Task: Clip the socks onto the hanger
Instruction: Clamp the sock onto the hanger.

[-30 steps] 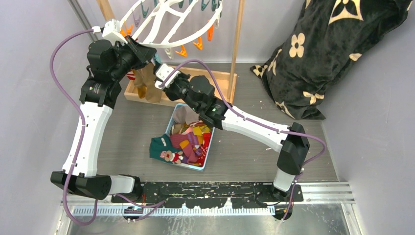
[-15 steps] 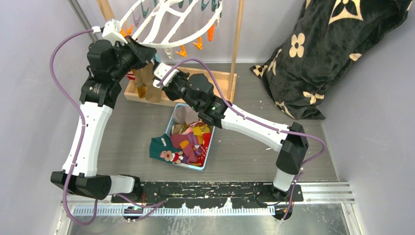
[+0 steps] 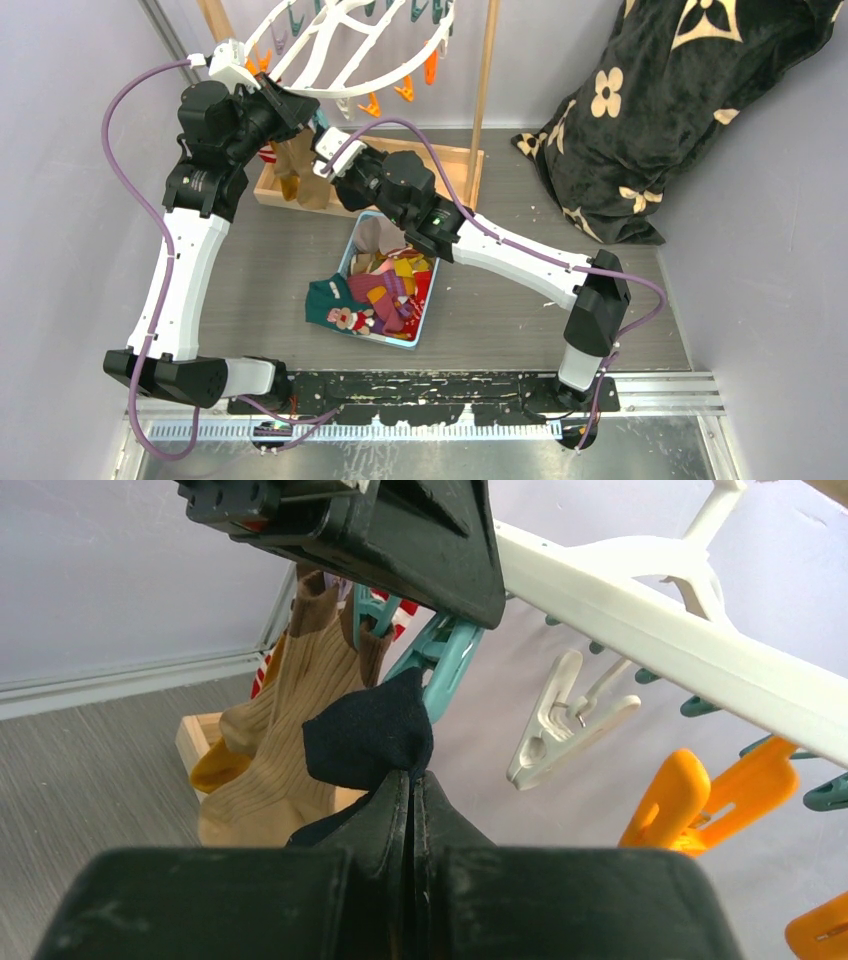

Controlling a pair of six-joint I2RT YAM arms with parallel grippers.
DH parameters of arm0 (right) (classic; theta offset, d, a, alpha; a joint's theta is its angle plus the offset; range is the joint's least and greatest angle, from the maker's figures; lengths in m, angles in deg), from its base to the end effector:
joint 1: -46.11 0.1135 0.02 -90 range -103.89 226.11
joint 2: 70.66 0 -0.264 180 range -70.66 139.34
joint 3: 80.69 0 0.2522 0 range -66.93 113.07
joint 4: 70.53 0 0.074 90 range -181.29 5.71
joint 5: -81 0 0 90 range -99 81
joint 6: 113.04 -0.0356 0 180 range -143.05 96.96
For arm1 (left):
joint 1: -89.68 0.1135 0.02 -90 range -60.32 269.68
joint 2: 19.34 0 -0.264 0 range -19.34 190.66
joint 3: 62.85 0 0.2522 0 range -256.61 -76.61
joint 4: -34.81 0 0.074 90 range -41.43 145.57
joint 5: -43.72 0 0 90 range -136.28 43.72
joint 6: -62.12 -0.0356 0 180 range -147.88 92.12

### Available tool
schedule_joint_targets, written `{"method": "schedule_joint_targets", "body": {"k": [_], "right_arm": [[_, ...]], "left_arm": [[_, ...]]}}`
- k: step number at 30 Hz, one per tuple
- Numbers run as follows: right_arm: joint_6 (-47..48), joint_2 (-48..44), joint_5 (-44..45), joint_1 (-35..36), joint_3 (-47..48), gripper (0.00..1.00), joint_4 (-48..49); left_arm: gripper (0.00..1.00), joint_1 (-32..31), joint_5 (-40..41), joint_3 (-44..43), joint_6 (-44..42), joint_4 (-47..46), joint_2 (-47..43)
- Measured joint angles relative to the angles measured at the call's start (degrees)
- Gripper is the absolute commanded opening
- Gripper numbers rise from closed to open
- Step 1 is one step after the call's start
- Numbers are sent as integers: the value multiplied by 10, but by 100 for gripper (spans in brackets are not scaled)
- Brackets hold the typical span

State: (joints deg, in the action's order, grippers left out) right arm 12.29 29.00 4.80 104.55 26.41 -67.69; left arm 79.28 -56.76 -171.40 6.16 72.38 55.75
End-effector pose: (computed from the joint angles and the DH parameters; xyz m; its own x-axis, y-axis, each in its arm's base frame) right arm 0.2277 0.3545 0.4258 0.4837 -0.2855 -0.8274 -0.5209 0.6658 -0.5343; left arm 0.2656 -0.0553 0.4999 -0.2577 -0.5123 -0.8192 0.2555 0.7815 -0.5691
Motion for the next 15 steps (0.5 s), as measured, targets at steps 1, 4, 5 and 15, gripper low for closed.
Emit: {"method": "schedule_joint_targets", "body": {"k": [1,4,5,15], "right_arm": [[-2,0,3,0,-2,1,0],[-16,-2,7,-1,-14,1,3],[-24,-3,7,-1,-22,1,4],[-187,-37,-85,-30,-71,1,-22]], "left_arm": [[4,0,0,0,0,0,0],[4,0,0,0,0,0,0],[4,0,0,0,0,0,0],[3,0,-1,0,0,0,-1]]}}
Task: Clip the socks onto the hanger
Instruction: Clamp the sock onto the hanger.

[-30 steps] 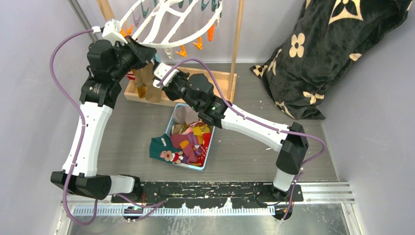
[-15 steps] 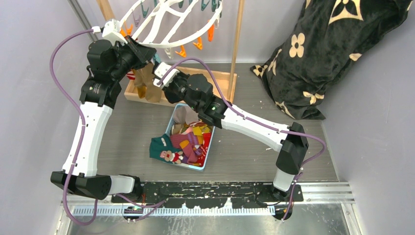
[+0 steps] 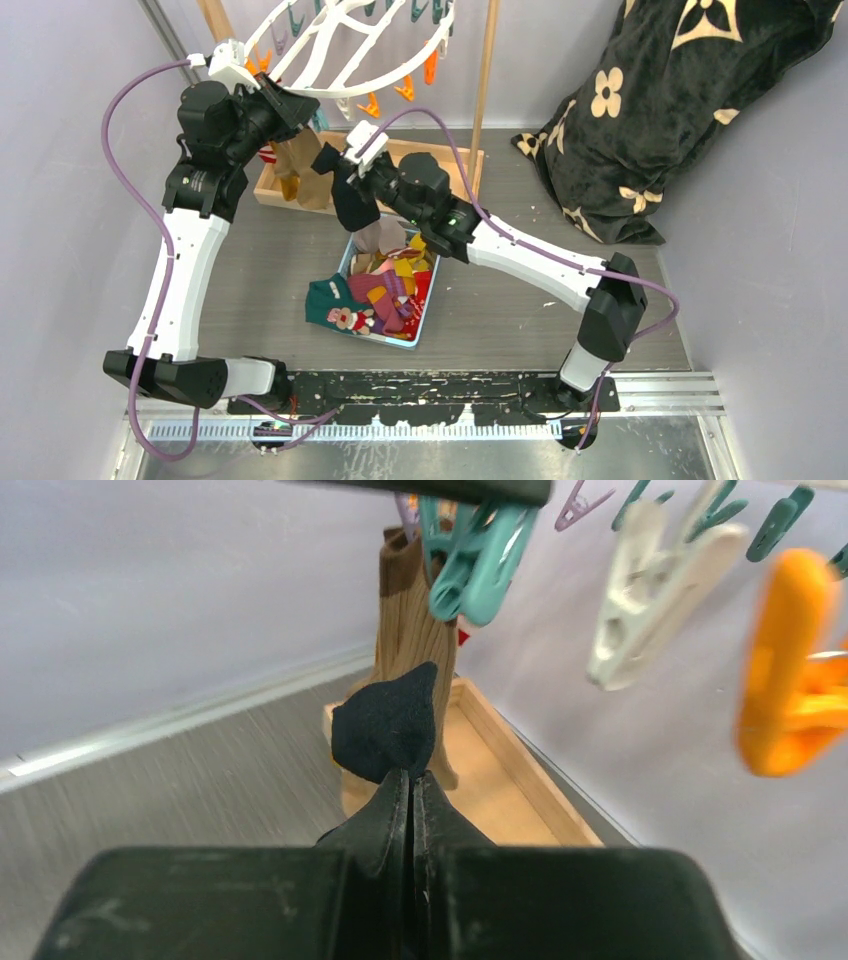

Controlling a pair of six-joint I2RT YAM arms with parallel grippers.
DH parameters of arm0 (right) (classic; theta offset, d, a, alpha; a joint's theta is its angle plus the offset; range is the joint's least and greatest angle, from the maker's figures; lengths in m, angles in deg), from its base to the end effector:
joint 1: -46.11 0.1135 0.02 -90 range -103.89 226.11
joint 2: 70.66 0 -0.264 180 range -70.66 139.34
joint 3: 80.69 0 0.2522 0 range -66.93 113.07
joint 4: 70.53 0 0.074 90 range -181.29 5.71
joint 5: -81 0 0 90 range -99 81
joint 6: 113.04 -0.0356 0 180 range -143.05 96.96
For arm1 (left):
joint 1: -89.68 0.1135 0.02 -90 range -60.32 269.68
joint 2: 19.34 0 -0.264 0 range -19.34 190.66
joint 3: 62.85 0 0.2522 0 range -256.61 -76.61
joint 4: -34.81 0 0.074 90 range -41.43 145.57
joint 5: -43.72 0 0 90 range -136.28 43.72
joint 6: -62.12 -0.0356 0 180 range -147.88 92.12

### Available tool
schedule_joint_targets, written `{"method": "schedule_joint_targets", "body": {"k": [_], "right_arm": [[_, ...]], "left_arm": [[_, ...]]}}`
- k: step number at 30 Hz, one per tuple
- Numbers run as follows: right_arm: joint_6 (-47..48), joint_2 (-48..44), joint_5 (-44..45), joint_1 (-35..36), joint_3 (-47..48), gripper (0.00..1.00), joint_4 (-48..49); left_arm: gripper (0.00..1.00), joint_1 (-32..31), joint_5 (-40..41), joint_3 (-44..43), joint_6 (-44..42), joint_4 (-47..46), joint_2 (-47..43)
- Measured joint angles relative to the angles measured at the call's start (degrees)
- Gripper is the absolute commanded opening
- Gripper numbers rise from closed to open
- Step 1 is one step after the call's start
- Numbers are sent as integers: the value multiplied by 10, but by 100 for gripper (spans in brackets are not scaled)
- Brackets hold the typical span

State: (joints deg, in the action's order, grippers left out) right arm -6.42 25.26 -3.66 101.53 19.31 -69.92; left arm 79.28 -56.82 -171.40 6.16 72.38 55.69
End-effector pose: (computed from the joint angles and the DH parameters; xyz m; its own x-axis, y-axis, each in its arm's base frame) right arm 0.2342 0.3339 0.4030 0.2639 -0.1190 -0.9572 -0.7218 0.6339 -0.2778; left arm 0.2652 -0.0553 0.5001 -0.2574 -0.5123 -0.8193 0.2569 0.7811 -0.5691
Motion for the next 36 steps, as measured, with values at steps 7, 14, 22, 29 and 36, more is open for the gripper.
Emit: {"method": "schedule_joint_targets", "body": {"k": [7,14,22,29,36], "right_arm": [[-112,-23,-45,-16,-2,1,24],[-235,-23,-150,-54,-14,1,49],[-359,-23,-259,-107,-38,1,102],[-420,-16,-306,-122,-42,1,146],[-449,7,-319,-122,-33,1,163]], "left_arm": [[2,0,-2,0,0,-1,-6],[2,0,-10,0,0,-4,-8],[2,0,-21,0,0,-5,-8],[2,0,-38,0,0,-9,-8],[2,0,-43,0,0,-11,-8]]}}
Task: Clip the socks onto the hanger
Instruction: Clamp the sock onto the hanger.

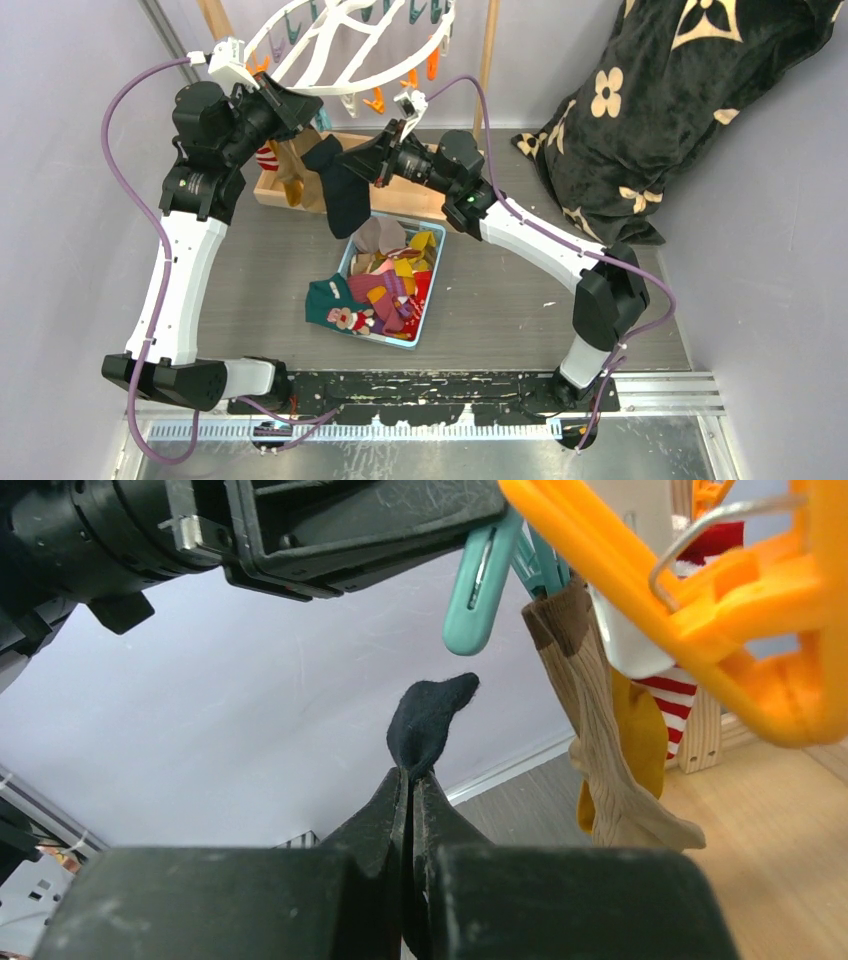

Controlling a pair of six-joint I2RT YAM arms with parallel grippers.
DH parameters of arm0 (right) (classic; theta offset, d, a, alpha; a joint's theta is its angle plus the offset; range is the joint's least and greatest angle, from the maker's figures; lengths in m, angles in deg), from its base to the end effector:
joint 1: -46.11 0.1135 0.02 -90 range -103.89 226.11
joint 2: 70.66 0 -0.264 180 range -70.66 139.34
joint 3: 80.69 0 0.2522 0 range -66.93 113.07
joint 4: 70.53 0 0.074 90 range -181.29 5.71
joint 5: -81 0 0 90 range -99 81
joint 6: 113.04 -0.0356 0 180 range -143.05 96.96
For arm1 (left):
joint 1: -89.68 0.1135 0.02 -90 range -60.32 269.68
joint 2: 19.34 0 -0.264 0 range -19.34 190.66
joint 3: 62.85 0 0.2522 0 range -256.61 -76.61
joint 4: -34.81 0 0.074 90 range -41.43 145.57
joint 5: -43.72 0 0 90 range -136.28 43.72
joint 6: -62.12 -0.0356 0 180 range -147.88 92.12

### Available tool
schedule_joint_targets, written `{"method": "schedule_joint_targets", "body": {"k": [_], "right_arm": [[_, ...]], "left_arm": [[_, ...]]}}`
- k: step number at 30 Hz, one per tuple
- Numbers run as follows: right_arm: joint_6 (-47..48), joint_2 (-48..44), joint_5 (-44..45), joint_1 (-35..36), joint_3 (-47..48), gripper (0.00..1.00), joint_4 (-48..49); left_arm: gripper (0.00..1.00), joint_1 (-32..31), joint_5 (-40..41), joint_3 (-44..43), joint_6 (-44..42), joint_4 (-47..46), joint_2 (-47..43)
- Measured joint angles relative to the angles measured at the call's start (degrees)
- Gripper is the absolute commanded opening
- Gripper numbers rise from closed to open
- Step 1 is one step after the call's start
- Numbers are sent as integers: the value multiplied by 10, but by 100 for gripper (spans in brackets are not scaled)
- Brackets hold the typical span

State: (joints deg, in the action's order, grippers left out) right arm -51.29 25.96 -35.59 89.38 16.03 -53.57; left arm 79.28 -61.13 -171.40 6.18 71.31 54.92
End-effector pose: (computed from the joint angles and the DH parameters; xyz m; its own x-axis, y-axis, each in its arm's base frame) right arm 0.2831 0.2884 0.4072 -0.2494 0.3465 -0.9043 -0.9155 0.2200 0.3368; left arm 0.2591 -0.0568 0.5055 -0.2702 -0.5008 -0.8223 0.3320 0.7532 -0.5678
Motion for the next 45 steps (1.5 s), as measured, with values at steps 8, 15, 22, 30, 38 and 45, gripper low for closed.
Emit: {"method": "schedule_joint_targets", "body": {"k": [8,15,22,30,38,45], "right_arm": [[-20,14,6,-8,1,1,22],[-42,30,0,-15,15,1,46],[-65,40,-8,-20,20,1,64],[-71,40,-31,-21,17,1,70],[-85,40,-59,-24,7,1,93],[-113,40,-72,-33,4,1,126]], "left_arm": [[2,0,-3,0,2,-1,0],[1,0,-3,0,2,-2,0],[2,0,-4,0,3,-2,0],[1,0,-4,0,4,-2,0],[2,0,-4,0,4,-2,0],[2,0,-4,0,4,-2,0]]}}
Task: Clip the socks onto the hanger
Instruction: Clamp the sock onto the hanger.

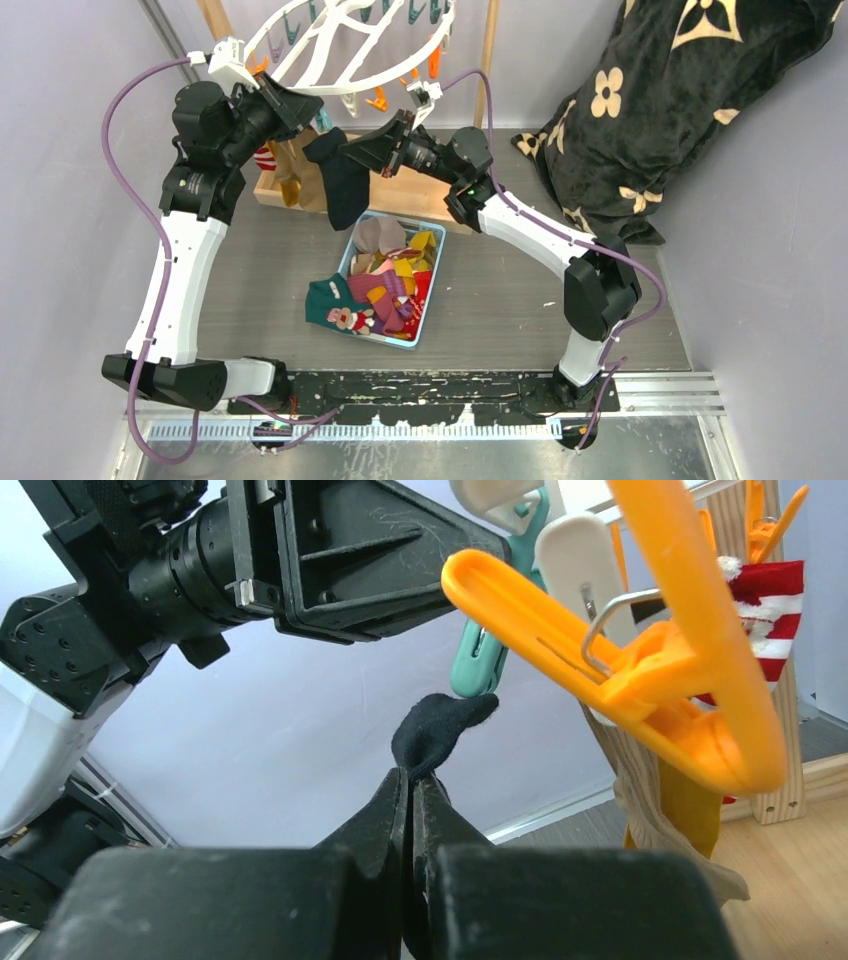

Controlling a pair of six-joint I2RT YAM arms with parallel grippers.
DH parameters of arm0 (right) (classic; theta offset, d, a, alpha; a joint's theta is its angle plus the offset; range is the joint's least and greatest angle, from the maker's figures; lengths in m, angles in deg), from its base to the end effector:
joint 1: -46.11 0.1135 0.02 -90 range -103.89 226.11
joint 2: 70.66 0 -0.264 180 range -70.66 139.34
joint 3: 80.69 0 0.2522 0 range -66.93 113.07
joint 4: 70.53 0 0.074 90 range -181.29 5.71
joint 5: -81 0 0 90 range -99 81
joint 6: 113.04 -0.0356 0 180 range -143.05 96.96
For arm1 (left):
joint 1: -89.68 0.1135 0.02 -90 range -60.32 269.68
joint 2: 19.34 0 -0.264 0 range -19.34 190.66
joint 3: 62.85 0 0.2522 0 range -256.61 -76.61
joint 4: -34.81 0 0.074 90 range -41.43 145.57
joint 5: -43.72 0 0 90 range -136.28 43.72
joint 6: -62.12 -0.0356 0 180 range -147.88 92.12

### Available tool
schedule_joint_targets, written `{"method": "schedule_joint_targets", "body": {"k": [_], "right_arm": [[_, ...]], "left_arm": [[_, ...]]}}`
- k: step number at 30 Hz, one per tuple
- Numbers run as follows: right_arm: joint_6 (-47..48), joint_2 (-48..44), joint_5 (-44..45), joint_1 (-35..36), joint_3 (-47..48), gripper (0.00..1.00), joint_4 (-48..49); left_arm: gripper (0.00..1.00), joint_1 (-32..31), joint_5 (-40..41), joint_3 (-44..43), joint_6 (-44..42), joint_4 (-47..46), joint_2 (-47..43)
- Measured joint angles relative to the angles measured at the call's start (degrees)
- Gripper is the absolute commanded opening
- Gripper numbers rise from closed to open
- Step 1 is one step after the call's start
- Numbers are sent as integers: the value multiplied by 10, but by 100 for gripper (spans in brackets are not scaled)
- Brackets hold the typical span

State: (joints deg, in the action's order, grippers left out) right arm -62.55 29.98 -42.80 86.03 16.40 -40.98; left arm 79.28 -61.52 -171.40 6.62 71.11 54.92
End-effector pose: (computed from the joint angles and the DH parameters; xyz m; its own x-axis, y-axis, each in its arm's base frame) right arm 0.3045 0.2806 0.4028 -0.3238 0.4184 -0.8486 -0.9212 0.0652 0.3837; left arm 0.2590 -0.0570 0.5059 -0.2734 -0.5054 -0.8184 0.3369 0.7466 -0.5737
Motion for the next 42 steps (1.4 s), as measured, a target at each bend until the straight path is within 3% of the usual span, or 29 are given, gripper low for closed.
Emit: {"method": "schedule_joint_targets", "body": {"k": [30,40,42], "right_arm": [[-49,59,39,-7,26,1,56],[-61,63,46,-7,38,1,61],[-64,66,46,-7,43,1,62]], "left_arm": [[2,0,-4,0,11,0,0],[47,0,-2,0,11,2,0],[49,0,-2,0,12,2,0]]}}
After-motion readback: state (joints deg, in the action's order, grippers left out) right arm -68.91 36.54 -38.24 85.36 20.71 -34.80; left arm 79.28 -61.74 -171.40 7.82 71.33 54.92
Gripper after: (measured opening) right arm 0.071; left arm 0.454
